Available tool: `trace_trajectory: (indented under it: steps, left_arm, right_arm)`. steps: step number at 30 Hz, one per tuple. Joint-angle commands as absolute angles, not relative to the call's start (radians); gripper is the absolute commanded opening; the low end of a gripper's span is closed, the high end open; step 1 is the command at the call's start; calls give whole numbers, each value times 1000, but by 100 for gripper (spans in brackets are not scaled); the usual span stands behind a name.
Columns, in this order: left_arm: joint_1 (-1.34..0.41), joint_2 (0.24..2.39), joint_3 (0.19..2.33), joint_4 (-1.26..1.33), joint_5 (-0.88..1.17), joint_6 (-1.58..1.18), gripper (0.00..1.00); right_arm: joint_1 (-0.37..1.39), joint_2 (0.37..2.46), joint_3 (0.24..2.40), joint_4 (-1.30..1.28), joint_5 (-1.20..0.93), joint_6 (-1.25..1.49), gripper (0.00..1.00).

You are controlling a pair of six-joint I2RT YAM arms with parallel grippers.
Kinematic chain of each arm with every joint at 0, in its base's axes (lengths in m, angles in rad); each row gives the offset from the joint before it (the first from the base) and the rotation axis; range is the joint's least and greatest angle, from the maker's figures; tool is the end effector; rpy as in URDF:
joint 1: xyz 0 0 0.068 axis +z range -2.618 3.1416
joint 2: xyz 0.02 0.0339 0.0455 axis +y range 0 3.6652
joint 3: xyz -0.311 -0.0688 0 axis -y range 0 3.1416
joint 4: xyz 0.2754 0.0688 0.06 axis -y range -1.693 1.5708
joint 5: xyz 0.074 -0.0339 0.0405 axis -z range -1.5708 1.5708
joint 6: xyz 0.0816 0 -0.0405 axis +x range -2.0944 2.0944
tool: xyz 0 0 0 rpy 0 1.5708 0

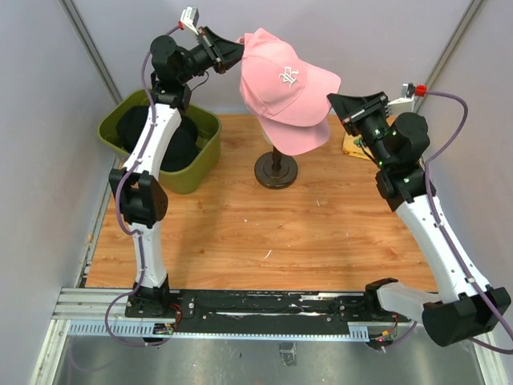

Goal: Stack the hats
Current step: Stack the hat on the hat.

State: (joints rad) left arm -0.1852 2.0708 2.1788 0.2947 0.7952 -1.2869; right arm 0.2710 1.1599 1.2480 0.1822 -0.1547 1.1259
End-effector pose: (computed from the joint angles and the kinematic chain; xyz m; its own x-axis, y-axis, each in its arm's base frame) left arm 0.5368 -0.1598 0.5272 -0.6357 -0.5647 -0.5263 0.5867 0.0896 -0.8048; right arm 0.2990 0.0961 0.5239 -0.2572 0.8542 -0.4519 -0.4076 0.3281 0.8522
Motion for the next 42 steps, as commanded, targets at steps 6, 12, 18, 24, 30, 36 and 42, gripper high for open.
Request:
trace_trajectory:
  steps: [6,12,18,24,30,36,42]
  left_arm:
    - [-212,2149,2323,133,827,-1201,1]
    - [-215,2182,2353,108,815,-1188,1]
    - [-219,2205,2354,129,802,-1184,1]
    - [-224,2216,2326,159,804,-1190,0]
    - [-224,2194,2247,178,797,-1171,1]
    - [-224,2159,2158,195,787,-1153,4]
    - [-221,2069,1992,284,710,-1171,13]
  right_arm:
    - [459,1017,1052,78,300,1250,1]
    - [526,992,960,80,438,1369,1]
    - [591,1015,967,63,529,1397,1]
    - [600,1021,969,20,541,1406,1]
    - [601,1019,944,-14,544,1445,1]
    - [588,1029,946,-38,593,1448,1]
    - [505,1039,977,-71,529,1406,1]
